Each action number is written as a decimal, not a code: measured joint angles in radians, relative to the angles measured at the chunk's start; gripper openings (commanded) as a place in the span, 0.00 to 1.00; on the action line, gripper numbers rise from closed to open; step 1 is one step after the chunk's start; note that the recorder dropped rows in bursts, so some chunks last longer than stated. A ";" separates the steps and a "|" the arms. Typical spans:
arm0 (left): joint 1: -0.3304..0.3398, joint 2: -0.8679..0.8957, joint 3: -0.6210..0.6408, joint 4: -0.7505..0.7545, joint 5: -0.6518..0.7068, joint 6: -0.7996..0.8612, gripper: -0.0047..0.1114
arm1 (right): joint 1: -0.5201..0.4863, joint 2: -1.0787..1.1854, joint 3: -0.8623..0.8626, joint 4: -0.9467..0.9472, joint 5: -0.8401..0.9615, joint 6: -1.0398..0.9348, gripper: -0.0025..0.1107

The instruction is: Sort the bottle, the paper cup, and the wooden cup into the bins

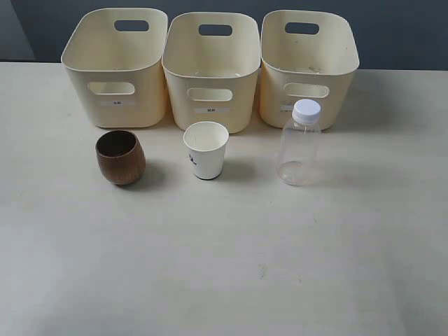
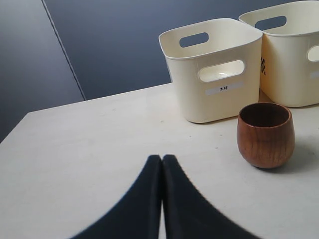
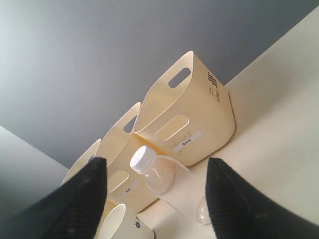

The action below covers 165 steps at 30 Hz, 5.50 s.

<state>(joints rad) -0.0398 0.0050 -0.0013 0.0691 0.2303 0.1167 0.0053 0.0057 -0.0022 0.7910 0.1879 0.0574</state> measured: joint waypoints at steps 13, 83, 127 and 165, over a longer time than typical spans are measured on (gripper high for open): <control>0.000 0.000 0.000 0.000 0.000 0.000 0.04 | 0.000 0.000 0.000 0.042 0.091 -0.302 0.52; 0.000 0.000 0.000 0.000 0.000 0.000 0.04 | 0.162 1.597 -0.775 0.952 0.285 -1.893 0.63; 0.000 0.000 0.000 0.000 0.000 0.000 0.04 | 0.165 1.753 -1.071 0.953 0.238 -1.837 0.02; 0.000 0.000 0.000 0.000 0.000 0.000 0.04 | 0.167 1.882 -1.384 0.953 -0.045 -1.799 0.12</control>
<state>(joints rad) -0.0398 0.0050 -0.0013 0.0691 0.2303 0.1167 0.1725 1.8877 -1.3862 1.7438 0.1424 -1.7411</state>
